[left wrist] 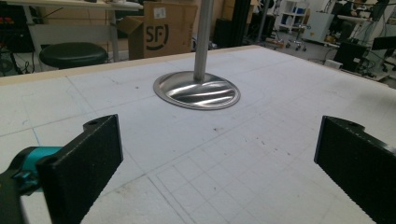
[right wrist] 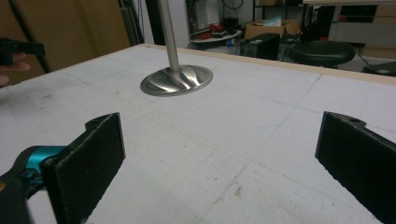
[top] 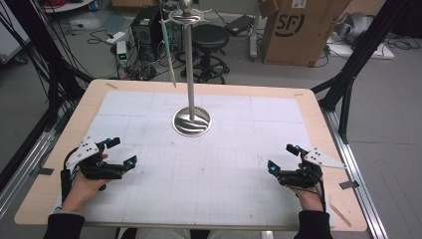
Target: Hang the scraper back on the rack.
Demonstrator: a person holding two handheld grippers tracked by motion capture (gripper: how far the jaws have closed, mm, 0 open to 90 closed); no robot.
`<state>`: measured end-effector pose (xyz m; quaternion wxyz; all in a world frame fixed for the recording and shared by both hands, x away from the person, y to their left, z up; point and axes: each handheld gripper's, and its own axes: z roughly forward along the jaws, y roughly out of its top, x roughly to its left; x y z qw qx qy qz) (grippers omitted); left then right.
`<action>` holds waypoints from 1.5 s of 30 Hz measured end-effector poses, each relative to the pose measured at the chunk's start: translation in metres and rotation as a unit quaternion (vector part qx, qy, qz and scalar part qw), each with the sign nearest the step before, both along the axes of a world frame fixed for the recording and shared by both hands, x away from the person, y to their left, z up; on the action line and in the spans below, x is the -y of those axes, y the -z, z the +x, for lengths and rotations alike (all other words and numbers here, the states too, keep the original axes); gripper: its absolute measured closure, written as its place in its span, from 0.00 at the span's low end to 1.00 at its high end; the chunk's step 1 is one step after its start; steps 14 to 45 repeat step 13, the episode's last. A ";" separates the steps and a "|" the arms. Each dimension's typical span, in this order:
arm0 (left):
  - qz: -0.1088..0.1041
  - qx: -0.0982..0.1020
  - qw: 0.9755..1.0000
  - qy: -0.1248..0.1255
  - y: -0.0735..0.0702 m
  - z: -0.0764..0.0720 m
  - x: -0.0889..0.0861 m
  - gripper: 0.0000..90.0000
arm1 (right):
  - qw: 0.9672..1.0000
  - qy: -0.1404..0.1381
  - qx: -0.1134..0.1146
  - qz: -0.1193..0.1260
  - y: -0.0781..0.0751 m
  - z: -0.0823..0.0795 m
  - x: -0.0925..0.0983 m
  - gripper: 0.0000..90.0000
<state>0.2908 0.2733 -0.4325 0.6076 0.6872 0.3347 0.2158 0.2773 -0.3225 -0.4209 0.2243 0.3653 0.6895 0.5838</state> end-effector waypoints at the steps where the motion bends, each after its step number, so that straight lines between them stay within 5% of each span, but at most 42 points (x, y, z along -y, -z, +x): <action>1: -0.001 0.001 1.000 -0.002 0.001 -0.001 -0.001 0.02 | 1.000 0.002 0.004 0.001 0.000 0.000 0.001 0.00; 10: -0.012 -0.005 1.000 -0.019 0.004 -0.004 -0.006 0.02 | 0.999 -0.004 0.039 0.003 -0.001 -0.005 0.001 0.00; 45: -0.005 -0.008 1.000 -0.018 0.005 -0.003 -0.004 0.02 | 0.999 -0.009 0.034 -0.001 -0.001 -0.004 0.000 0.00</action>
